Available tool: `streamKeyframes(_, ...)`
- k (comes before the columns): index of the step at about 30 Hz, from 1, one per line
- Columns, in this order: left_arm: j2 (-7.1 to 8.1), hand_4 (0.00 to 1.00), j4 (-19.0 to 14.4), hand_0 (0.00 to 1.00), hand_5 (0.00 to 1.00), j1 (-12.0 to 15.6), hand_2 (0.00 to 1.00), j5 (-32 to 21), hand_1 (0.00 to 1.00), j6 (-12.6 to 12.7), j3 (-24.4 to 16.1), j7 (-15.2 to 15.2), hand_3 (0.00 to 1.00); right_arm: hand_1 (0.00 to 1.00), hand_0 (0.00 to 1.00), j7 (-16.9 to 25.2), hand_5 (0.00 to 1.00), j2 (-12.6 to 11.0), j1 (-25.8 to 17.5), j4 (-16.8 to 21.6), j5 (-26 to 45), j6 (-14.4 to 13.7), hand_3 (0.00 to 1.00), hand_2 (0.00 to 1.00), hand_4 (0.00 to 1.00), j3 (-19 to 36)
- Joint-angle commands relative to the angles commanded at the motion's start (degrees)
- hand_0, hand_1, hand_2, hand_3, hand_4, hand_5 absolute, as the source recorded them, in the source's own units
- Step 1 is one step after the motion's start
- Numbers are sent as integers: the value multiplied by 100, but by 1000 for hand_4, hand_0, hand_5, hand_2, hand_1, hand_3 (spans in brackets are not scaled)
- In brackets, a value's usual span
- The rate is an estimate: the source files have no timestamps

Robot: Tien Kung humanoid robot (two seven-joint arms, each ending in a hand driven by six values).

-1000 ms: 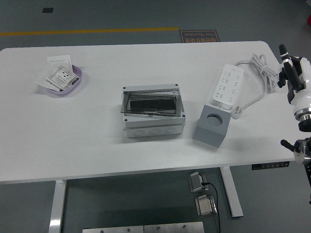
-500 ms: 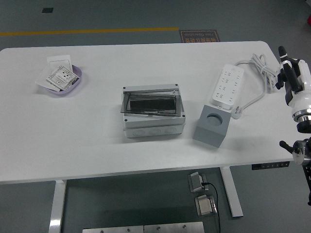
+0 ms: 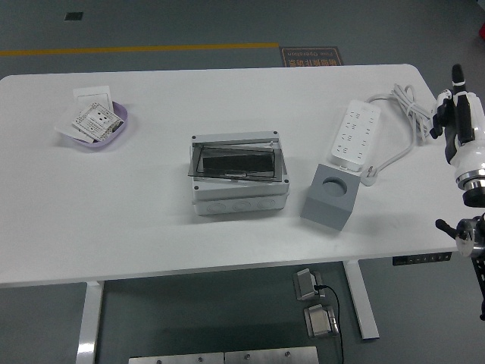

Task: Pick up the cylinder from the cube,place it in the box,flap close box

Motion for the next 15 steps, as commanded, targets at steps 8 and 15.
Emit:
streamKeyframes(8, -2, 637, 0, 602, 272, -5, 613, -13, 670, 1, 13, 1, 592, 2, 2, 18, 998, -3, -6, 21, -14, -43, 85, 86, 996, 13)
streamKeyframes(15, -5, 637, 0, 601, 272, -4, 613, 17, 669, 3, -6, 5, 592, 2, 2, 22, 998, 7, 0, 65, -38, -108, 85, 84, 993, 12)
